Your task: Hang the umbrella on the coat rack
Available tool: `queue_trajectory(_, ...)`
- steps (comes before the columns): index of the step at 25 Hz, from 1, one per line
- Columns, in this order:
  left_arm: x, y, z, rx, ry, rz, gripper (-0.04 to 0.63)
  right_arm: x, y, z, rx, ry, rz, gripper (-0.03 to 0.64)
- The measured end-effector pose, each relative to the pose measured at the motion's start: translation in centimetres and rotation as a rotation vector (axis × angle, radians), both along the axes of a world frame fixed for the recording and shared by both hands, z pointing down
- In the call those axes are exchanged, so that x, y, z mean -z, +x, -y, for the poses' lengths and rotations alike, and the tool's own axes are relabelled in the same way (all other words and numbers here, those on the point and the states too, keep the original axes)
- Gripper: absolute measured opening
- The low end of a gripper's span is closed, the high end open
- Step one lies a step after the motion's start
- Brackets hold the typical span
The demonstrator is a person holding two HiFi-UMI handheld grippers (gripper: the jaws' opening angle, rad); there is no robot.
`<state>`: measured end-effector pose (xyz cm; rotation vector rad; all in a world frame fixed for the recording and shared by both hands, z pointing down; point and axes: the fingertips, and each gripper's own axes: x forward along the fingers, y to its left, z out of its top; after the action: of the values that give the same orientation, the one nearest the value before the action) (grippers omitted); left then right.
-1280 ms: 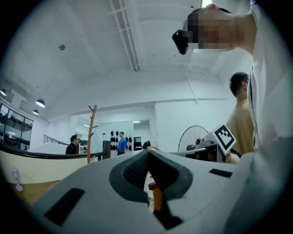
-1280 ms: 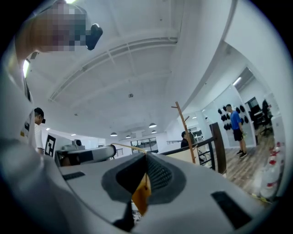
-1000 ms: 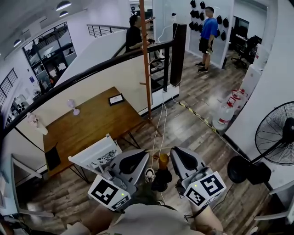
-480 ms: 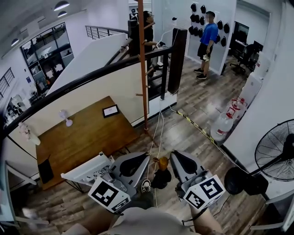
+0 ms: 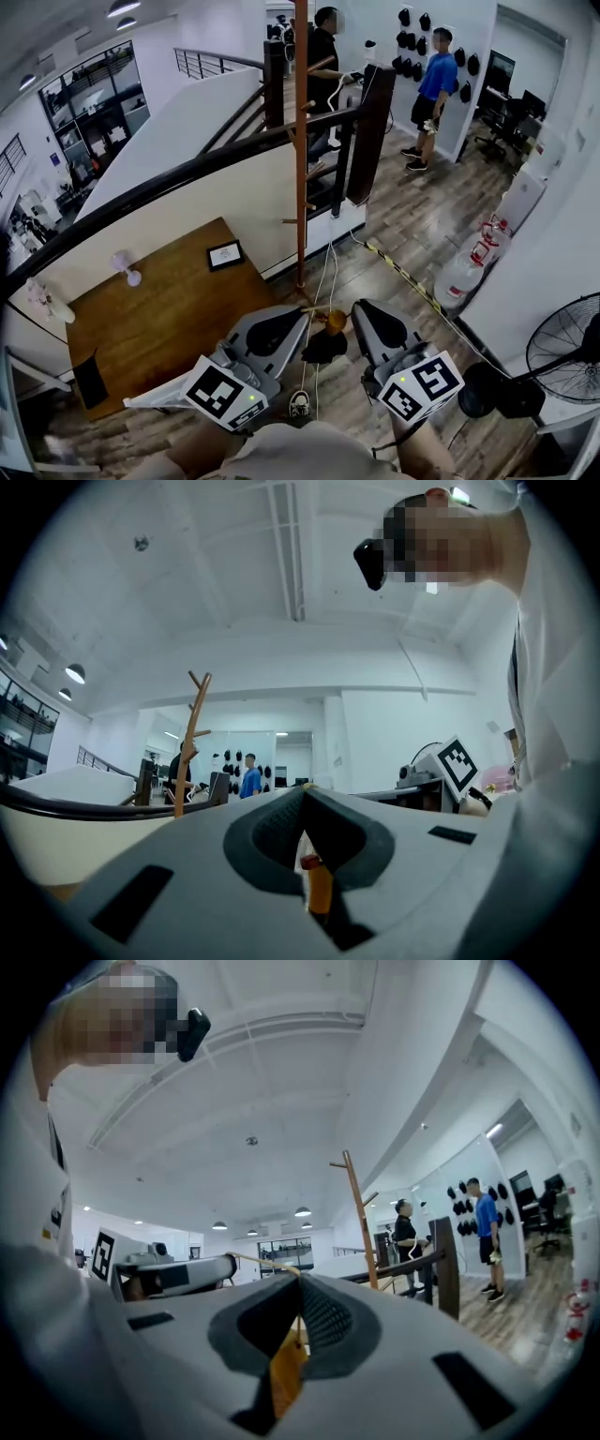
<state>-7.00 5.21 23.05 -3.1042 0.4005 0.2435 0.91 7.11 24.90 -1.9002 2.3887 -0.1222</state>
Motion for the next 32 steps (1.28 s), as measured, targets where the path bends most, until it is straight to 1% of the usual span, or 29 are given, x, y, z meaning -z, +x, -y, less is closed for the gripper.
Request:
queue_trajectory(6, -0.2, 1.3, 7.6, -0.003, 0.021, -0.021, 0.0, -0.5, 1.3, 7.5, 0.001, 0.008, -0.017, 0.011)
queue_trajectory(8, -0.5, 1.6, 9.7, 0.001, 0.015, -0.02, 0.0, -0.8, 1.6, 9.7, 0.003, 0.001, -0.017, 0.011)
queue_trajectory(15, -0.2, 2.1, 15.2, 0.042, -0.013, -0.026, 0.0, -0.8, 2.0, 15.9, 0.05, -0.04, -0.029, 0.011)
queue_trajectory(18, -0.4, 2.9, 17.3, 0.053, -0.017, -0.022, 0.0, -1.1, 2.8, 18.2, 0.065, -0.046, -0.033, 0.011)
queue_trajectory(23, -2.4, 5.2, 20.7, 0.122, -0.036, 0.003, 0.0, -3.1, 5.1, 22.3, 0.142, -0.064, -0.017, 0.011)
queue_trajectory(26, -2.9, 7.4, 23.3, 0.165, -0.035, 0.002, 0.0, -3.7, 7.2, 25.2, 0.185, -0.064, -0.015, 0.011)
queue_trajectory(30, -4.2, 10.3, 26.9, 0.237, -0.058, 0.036, 0.0, -4.9, 10.2, 29.0, 0.262, -0.089, 0.007, 0.011)
queue_trajectory(32, -4.7, 12.3, 28.8, 0.254, -0.061, 0.045, 0.0, -5.3, 12.0, 31.1, 0.289, -0.097, 0.011, 0.011)
